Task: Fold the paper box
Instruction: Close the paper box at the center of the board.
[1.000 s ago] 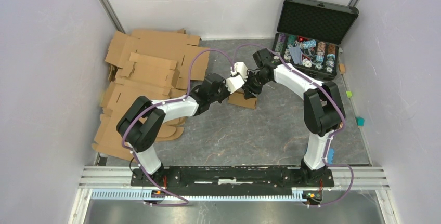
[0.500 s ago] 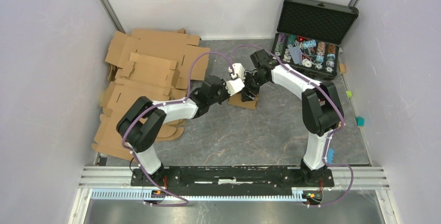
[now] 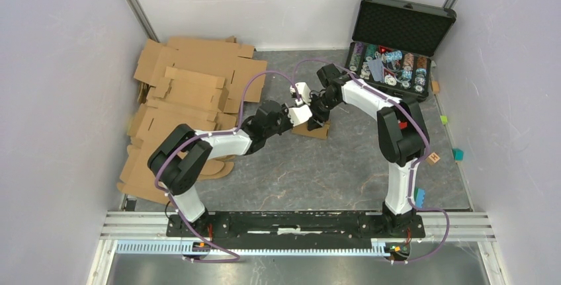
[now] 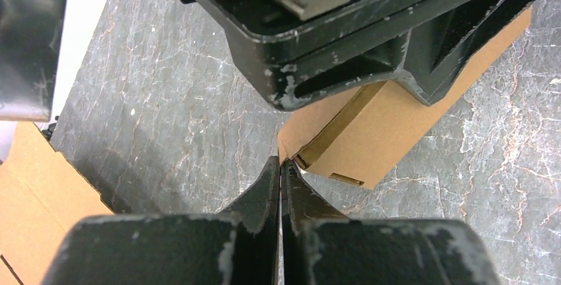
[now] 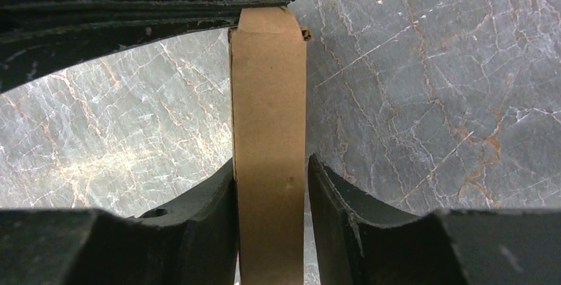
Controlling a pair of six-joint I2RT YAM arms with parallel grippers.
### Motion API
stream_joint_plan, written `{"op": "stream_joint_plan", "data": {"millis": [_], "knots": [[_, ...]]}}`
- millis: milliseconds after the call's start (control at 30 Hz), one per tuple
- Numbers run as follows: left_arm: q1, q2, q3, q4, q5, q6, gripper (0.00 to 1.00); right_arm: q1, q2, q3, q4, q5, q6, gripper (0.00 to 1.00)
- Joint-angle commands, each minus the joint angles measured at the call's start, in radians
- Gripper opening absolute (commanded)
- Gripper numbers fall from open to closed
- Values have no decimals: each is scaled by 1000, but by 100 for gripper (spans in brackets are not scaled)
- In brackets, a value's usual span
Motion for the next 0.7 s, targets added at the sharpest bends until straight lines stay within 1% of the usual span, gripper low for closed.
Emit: {"op": "stream_joint_plan", "data": {"millis": [0,67,133,333,400,533,667], "knots": [[-9,-47,-6,53,-21,50,2,-6,-11,28,-23,-13,-9,46],[-9,-52,-10,54,-47,56,2,-8,-25,17,-18,-11,-5,48],[-9,-55,-12,54,-57,62,2,-11,-35,5,-12,-3,-1,52],[-12,-59,-18,55,-65,80,2,-19,-52,-8,-21,-9,-5,57],[-13,-57,-19,56,-69,86,2,-20,-59,-14,-25,-9,-9,56],[-16,-57,-24,64,-74,86,2,-22,-59,-13,-30,-25,-13,51],[-16,-56,-31,82,-112,76,2,-26,-59,-14,-33,-34,-13,51]]}}
